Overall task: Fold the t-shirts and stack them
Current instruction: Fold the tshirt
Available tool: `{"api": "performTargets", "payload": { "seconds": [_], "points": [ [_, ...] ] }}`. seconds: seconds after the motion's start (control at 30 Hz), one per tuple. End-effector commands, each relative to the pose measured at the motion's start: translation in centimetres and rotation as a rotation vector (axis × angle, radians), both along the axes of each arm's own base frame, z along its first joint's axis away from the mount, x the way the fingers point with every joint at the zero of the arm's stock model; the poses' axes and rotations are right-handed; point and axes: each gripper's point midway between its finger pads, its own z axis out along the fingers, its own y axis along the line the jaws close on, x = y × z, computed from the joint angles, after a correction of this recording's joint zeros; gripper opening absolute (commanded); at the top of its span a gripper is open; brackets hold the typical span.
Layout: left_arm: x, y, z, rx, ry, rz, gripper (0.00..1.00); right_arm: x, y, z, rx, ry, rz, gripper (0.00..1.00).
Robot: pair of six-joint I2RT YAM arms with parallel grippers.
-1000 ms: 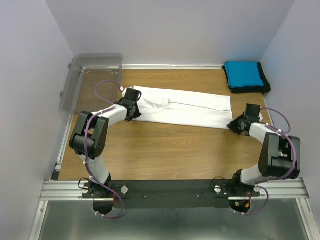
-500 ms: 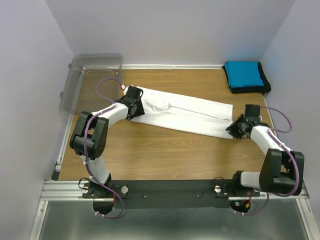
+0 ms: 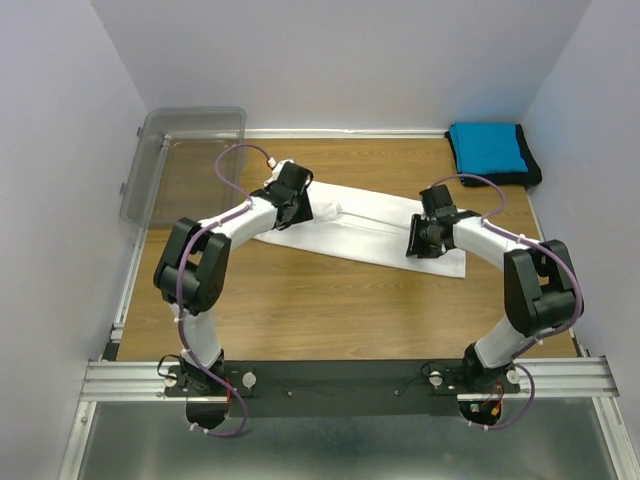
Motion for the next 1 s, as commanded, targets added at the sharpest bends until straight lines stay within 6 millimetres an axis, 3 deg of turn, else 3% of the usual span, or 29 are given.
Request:
{"api": "performTargets", "payload": {
  "seconds": [0.0,0.17,0.23,0.37,0.4,0.53,0.57,0.6,0.7,0.87,0.97],
  "points": [
    [1.0,-0.3,-2.5,0.015,0.051,0.031,0.57,-1.2,-0.9,-1.7,-0.094,0.071,0.041,0.44],
    [2.3,-0.4,-4.7,0.065,0.08,0.027,0.56,-4.2,-0.5,-3.9,-0.113,0.193,0.075,0.45],
    [3.1,-0.5,-5.9,0.097,0.103,0.022,0.56,-6.2,0.3,-4.8,-0.108,0.264,0.12,0.45],
    [4.8,-0.9,-7.0,0.14,0.123,0.0,0.56,-10.2,4.1,-5.0,-0.027,0.378,0.279,0.45],
    [5.9,-1.4,-7.1,0.143,0.113,-0.007,0.56,-12.0,5.5,-4.8,-0.022,0.424,0.342,0.45],
    [8.8,-2.1,-6.9,0.204,0.085,-0.053,0.57,-14.8,10.0,-3.3,0.027,0.48,0.535,0.45],
    [9.4,-2.1,-7.9,0.224,0.093,-0.07,0.57,-15.3,11.3,-2.7,0.061,0.487,0.575,0.45],
    [11.1,-2.7,-6.4,0.237,0.045,-0.097,0.57,-15.0,13.4,-1.5,0.086,0.455,0.63,0.45],
    [13.4,-2.8,-5.6,0.291,-0.015,-0.11,0.62,-13.9,17.3,0.8,0.166,0.409,0.717,0.45],
    [16.2,-3.1,-1.7,0.254,-0.168,-0.098,0.68,-10.1,20.4,3.9,0.196,0.276,0.743,0.45],
    [16.3,-2.9,2.5,0.188,-0.258,-0.076,0.69,-6.6,21.1,6.4,0.216,0.178,0.718,0.45]
  ]
}}
